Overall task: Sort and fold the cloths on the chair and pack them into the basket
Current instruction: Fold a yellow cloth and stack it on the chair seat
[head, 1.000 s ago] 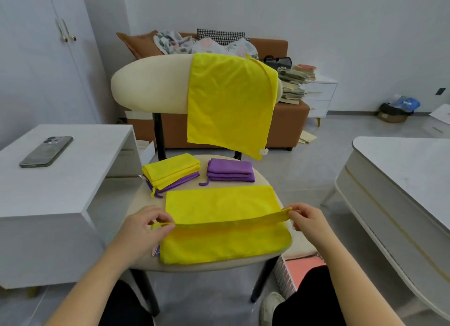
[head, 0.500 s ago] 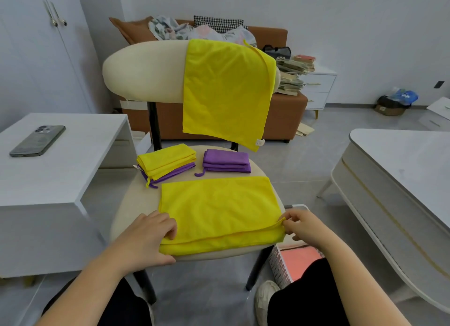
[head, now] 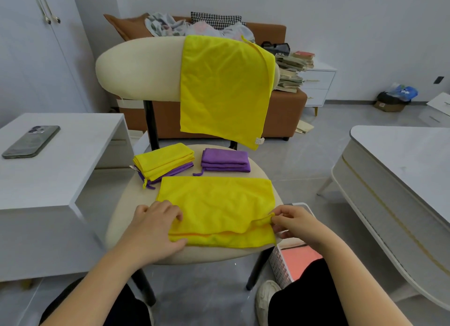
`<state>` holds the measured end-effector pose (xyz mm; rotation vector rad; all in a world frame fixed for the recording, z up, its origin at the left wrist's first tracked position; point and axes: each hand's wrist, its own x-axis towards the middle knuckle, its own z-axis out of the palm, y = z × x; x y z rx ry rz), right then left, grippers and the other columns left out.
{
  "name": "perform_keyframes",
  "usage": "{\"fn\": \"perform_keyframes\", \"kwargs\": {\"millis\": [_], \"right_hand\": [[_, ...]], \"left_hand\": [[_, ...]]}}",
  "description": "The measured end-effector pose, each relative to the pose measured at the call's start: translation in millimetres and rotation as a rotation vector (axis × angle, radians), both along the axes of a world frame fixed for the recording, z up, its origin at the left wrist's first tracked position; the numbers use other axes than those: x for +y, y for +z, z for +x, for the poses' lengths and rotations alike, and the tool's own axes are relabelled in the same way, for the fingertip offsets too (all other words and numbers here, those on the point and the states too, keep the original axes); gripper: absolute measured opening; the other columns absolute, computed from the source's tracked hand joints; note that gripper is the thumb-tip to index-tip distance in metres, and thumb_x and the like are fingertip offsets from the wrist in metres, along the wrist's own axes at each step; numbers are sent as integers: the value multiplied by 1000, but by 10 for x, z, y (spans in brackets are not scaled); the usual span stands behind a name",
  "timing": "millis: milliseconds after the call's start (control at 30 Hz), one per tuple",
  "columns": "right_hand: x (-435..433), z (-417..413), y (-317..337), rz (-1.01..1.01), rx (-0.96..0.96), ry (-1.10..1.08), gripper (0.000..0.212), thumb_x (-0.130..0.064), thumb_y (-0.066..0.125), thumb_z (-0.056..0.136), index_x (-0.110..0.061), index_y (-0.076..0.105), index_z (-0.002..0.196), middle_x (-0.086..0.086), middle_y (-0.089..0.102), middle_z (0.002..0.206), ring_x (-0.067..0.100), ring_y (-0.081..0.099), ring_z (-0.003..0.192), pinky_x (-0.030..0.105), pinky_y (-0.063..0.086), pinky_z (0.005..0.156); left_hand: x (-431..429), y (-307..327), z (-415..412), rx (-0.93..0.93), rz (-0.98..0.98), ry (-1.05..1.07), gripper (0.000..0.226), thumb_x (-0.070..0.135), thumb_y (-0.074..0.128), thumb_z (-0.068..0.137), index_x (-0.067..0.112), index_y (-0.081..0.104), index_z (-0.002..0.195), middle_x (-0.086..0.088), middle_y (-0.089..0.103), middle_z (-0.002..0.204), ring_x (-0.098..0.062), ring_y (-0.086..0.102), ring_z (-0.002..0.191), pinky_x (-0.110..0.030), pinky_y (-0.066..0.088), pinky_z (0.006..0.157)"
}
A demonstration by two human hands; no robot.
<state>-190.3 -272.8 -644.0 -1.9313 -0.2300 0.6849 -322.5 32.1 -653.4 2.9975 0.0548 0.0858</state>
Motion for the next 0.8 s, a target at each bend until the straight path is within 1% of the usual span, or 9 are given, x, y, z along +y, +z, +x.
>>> {"fn": "perform_keyframes", "kwargs": {"millis": [100, 200, 267, 367, 467, 567, 667, 733, 800], "right_hand": [[67, 29, 2, -37, -53, 25, 12, -9, 56, 92, -13, 65, 85, 3, 59, 70, 14, 56, 66, 25, 50, 65], [146, 37, 5, -15, -66, 7, 12, -7, 55, 91, -12, 64, 85, 2, 54, 67, 12, 52, 61, 24, 50, 62], [196, 33, -6, 68, -17, -37, 12, -4, 55, 91, -11, 62, 84, 3, 49, 68, 9, 51, 58, 22, 50, 58], [271, 51, -18, 239, 70, -116, 9, -2, 56, 91, -9, 60, 86, 10, 47, 80, 10, 53, 61, 22, 51, 58], [353, 131, 22, 318, 65, -91, 11, -4, 56, 91, -12, 63, 93, 7, 59, 89, 10, 61, 73, 24, 53, 65], [475, 258, 79, 278, -87, 60, 38, 2, 58, 87, -20, 59, 118, 2, 62, 113, 11, 62, 86, 25, 52, 74], [671, 385, 85, 166, -329, 155, 70, 3, 61, 80, -35, 42, 135, -8, 59, 121, 10, 60, 87, 22, 51, 71], [789, 458, 49, 136, -458, 161, 73, -4, 67, 78, -41, 40, 134, -14, 63, 113, 6, 56, 88, 19, 49, 72], [842, 510, 17, 99, -558, 194, 70, -9, 70, 76, -43, 42, 130, -18, 64, 107, 3, 54, 92, 16, 45, 79]], "left_hand": [[-288, -6, 137, -86, -20, -183, 67, 70, 49, 64, 31, 52, 119, 10, 52, 120, -16, 51, 115, -35, 34, 92], [-687, 10, 295, -14, -20, -306, 82, 61, 58, 75, 29, 27, 144, 8, 33, 144, -14, 32, 133, -34, 27, 105], [-918, -7, 408, 6, 30, -303, 90, 59, 58, 79, 26, 13, 149, 6, 29, 147, -15, 29, 134, -34, 27, 106], [-1073, -50, 586, -21, 72, -235, 72, 53, 52, 85, 21, 25, 144, 3, 40, 138, -19, 38, 125, -34, 35, 98], [-1036, -30, 774, -54, -320, -81, 23, 37, 54, 88, 22, 52, 107, 4, 58, 100, -19, 52, 97, -33, 40, 76], [-941, 56, 931, -29, -723, 89, 11, 22, 59, 86, 22, 49, 82, 6, 51, 71, -16, 47, 67, -31, 36, 59], [-814, 87, 1055, 29, -905, 178, 17, 12, 60, 85, 25, 49, 82, 1, 56, 81, -14, 51, 75, -32, 42, 66], [-739, 62, 1109, 54, -996, 213, 13, 10, 59, 87, 21, 54, 90, -4, 60, 90, -14, 53, 82, -33, 45, 70], [-697, 55, 1129, 73, -1096, 242, 17, 11, 59, 88, 26, 55, 95, 3, 60, 93, -10, 55, 85, -25, 45, 70]]}}
